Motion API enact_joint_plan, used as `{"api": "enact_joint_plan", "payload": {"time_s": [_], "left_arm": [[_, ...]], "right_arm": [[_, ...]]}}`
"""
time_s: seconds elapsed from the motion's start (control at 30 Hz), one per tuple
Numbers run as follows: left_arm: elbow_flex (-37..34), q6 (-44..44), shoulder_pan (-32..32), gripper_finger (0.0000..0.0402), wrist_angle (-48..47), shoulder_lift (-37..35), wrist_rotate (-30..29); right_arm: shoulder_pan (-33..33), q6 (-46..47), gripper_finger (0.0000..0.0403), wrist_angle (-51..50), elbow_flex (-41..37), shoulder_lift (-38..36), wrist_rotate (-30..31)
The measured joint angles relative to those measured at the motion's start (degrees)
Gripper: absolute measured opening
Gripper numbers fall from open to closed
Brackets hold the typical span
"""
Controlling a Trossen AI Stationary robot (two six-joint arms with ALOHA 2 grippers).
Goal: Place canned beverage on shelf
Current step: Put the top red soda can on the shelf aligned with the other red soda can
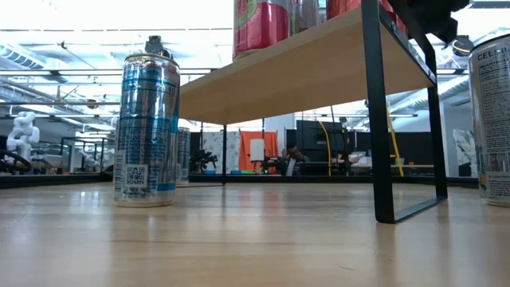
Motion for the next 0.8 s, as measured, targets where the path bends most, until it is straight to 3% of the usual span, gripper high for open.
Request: {"api": "enact_joint_plan", "payload": {"time_s": [0.27, 0.8], "left_arm": [[0.0, -0.2, 0.0, 0.0293, 0.0, 0.0, -0.1], [0.0, -3.0, 0.0, 0.0293, -1.8, 0.0, -0.2]], "right_arm": [[-1.9, -4.4, 0.0039, 3.9, 0.0, 0.5, -7.8], [-1.9, -3.8, 0.0033, 6.2, 0.0, 2.2, -10.1]]}}
